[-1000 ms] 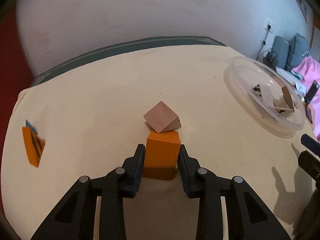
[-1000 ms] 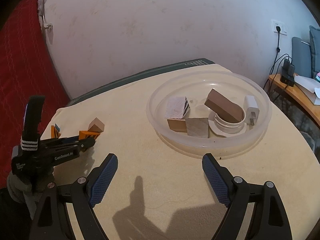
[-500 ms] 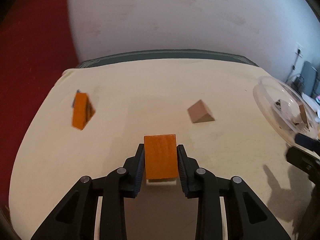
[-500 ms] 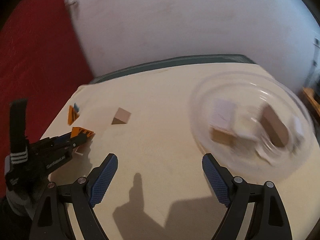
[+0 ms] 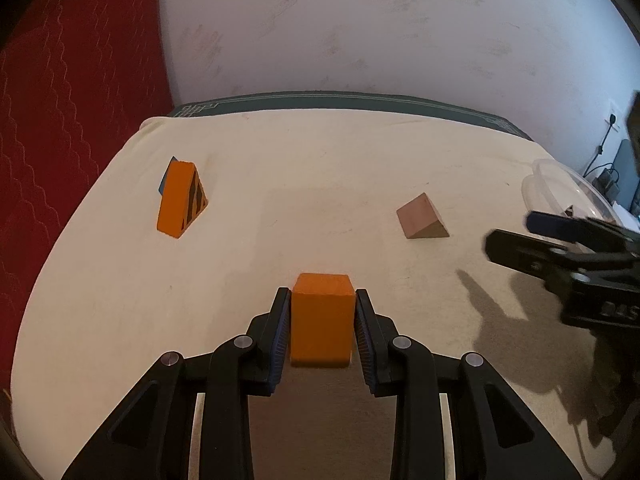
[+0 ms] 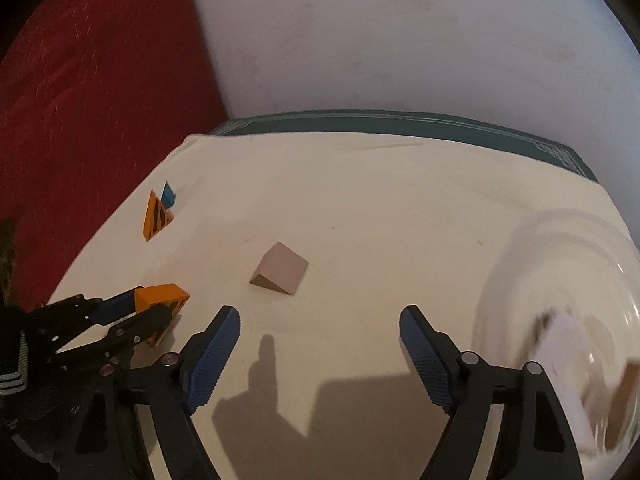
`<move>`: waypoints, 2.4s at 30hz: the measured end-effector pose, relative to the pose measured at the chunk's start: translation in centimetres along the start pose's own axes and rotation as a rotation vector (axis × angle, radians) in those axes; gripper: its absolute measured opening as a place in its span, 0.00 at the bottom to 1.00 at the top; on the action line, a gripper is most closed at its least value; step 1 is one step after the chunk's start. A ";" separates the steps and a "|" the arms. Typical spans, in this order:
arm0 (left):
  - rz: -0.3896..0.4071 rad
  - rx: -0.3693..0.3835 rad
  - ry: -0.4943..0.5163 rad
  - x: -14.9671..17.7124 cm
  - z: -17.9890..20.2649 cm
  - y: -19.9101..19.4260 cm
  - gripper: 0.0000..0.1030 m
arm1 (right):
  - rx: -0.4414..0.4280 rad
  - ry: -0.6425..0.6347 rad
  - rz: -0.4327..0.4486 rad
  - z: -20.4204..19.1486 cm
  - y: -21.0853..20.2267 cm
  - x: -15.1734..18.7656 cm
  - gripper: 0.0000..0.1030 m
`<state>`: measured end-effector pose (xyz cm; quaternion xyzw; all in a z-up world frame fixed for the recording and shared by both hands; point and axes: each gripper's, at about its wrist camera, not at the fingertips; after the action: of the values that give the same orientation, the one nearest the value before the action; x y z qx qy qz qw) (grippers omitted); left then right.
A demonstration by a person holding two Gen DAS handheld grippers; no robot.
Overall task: Organize rigid objects
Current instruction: 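Grasp the pale brown wedge with the right gripper while the left holds the orange block, then carry the pale brown wedge with the right gripper into the bowl and release it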
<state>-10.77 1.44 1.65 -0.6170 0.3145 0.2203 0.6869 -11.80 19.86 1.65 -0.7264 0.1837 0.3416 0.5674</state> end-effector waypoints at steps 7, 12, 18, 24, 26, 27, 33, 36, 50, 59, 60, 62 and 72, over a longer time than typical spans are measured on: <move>0.005 0.004 -0.004 0.0 -0.2 0.0 0.31 | -0.025 -0.105 -0.039 -1.3 2.6 -2.1 0.66; 0.006 0.007 -0.007 0.0 -0.1 0.0 0.31 | -0.038 -0.143 -0.075 -1.8 4.5 -2.8 0.63; 0.004 0.011 -0.011 0.0 -0.2 0.0 0.31 | -0.039 -0.167 -0.088 -2.3 5.5 -3.2 0.52; -0.002 0.015 -0.015 0.0 -0.2 0.1 0.31 | -0.038 -0.221 -0.097 -2.8 4.9 -2.9 0.43; -0.001 0.015 -0.016 0.0 -0.2 0.1 0.31 | -0.034 -0.209 -0.094 -2.5 4.4 -2.7 0.41; -0.001 0.014 -0.016 0.0 -0.2 0.1 0.31 | -0.031 -0.198 -0.092 -2.5 4.3 -2.8 0.41; -0.001 0.013 -0.015 0.0 -0.2 0.1 0.31 | -0.028 -0.141 -0.061 -2.1 2.5 -2.4 0.34; -0.001 0.014 -0.016 -0.1 -0.2 0.1 0.31 | -0.033 -0.131 -0.061 -2.1 2.3 -2.2 0.34; -0.002 0.015 -0.017 -0.1 -0.2 0.1 0.31 | -0.028 -0.156 -0.085 -2.7 1.9 0.3 0.42; 0.003 0.015 -0.022 0.0 -0.2 0.0 0.31 | -0.004 -0.030 -0.040 -1.7 1.7 -0.4 0.74; 0.005 0.015 -0.024 0.1 -0.2 -0.1 0.31 | -0.006 -0.017 -0.040 -1.7 1.9 -0.5 0.72; 0.007 0.014 -0.026 0.2 -0.2 0.0 0.31 | -0.010 -0.009 -0.046 -1.9 2.3 -0.6 0.66; 0.009 0.014 -0.037 0.1 -0.3 0.1 0.31 | 0.019 0.018 -0.054 -2.8 3.0 -1.1 0.40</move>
<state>-10.77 1.14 1.50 -0.6067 0.3061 0.2325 0.6958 -13.75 16.17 0.66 -0.7285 0.1724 0.3180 0.5818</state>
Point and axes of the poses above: each gripper's, at about its wrist camera, not at the fingertips, and y roughly the way its jaws point, z to its right, x to its underside, and after that the axes turned 2 degrees about -y, right-handed
